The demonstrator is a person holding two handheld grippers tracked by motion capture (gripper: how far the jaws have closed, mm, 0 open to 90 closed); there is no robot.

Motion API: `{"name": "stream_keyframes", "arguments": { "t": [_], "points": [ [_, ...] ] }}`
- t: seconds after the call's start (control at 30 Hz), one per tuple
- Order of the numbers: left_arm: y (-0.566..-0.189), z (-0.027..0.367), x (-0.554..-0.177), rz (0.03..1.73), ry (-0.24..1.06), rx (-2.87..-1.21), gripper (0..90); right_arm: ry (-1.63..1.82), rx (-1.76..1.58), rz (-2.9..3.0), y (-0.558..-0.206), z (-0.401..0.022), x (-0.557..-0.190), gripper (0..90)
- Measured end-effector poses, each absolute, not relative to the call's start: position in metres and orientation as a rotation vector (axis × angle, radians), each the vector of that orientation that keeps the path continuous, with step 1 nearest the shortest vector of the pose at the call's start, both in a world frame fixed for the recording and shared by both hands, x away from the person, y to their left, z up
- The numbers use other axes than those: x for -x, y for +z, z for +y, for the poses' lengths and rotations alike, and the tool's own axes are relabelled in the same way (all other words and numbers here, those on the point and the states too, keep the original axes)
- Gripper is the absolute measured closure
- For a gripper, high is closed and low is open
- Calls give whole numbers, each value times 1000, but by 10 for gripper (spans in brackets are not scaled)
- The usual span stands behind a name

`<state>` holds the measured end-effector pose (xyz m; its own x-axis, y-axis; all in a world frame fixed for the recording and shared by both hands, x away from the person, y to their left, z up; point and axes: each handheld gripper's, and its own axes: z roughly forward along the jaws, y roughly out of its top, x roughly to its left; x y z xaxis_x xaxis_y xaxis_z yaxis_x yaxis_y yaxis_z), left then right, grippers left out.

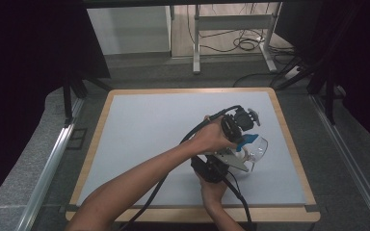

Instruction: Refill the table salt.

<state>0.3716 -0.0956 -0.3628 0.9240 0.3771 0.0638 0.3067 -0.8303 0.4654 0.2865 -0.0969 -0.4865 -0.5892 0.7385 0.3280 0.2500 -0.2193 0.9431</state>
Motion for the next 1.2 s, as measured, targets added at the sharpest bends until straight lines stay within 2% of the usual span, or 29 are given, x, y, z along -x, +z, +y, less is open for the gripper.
{"name": "stream_keyframes", "arguments": {
  "t": [1.2],
  "points": [
    [-364, -92, -372, 493, 206, -2633, 899, 1857, -1155, 1694, -488, -94, -285, 603]
  ]
}}
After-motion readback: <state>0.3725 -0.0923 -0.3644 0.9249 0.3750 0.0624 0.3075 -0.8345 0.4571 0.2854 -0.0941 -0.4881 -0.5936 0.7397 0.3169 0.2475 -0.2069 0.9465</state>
